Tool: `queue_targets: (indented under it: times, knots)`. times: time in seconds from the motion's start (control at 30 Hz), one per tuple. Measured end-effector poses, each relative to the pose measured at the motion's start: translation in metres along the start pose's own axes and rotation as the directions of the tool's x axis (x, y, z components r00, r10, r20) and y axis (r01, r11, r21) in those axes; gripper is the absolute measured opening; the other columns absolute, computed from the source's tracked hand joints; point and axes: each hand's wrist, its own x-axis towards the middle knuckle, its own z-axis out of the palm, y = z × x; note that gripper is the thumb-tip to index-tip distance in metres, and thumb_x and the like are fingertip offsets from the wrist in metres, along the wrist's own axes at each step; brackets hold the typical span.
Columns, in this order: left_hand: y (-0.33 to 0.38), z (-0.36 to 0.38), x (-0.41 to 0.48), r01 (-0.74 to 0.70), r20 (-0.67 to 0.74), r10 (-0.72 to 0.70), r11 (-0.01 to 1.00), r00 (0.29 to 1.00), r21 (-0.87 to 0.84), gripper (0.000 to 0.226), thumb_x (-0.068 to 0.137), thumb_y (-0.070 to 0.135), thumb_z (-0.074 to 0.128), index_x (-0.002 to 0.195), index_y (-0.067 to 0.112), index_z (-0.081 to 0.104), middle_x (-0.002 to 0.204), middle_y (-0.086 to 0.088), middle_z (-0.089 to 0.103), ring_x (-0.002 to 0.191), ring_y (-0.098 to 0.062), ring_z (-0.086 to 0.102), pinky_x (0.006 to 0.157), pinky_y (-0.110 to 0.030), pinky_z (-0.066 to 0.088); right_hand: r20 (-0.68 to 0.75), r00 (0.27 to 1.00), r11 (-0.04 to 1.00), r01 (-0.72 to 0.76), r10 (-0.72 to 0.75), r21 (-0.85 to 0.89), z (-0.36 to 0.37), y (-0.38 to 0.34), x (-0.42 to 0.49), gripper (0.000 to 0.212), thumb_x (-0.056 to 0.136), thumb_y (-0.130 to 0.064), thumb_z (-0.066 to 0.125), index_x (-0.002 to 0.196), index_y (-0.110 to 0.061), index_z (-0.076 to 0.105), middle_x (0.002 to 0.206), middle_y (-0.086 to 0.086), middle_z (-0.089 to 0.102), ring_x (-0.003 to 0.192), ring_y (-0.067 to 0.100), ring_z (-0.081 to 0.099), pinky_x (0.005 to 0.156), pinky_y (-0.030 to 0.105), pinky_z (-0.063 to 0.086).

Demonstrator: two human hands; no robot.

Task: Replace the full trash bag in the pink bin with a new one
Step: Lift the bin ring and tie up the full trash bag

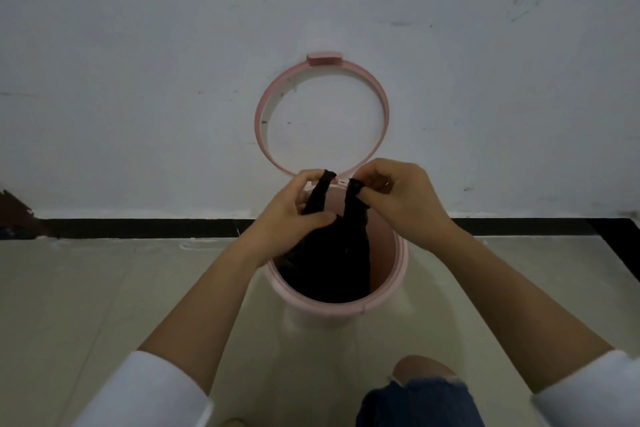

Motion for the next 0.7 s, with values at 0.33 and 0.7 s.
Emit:
queue_targets:
  times: [0.33,0.7]
  knots:
    - [-0.026,0.03,0.009,-0.179,-0.083,0.228,0.904,0.97,0.388,0.017,0.1,0.023,0.034,0.107,0.024,0.049,0.098,0.005,0.06,0.091,-0.01,0.06,0.08,-0.018,0.046,0.011,0.975,0.921,-0.213,0.222,0.325,0.003,-0.003,0.003,0.011,0.08,-0.003,0.07,0.08,-0.014,0.073,0.074,0.002,0.073,0.065,0.006,0.067,0.071,0.022,0.055]
    - [-0.02,0.021,0.007,-0.02,-0.062,0.034,0.975,0.997,0.222,0.03,0.1,0.033,0.032,0.074,0.027,0.046,0.053,0.001,0.049,0.049,-0.009,0.049,0.06,-0.027,0.042,0.147,0.92,0.903,-0.387,0.364,0.185,0.024,0.021,0.0,0.024,0.093,-0.014,0.055,0.075,-0.001,0.064,0.062,0.005,0.055,0.056,0.011,0.051,0.058,0.025,0.044]
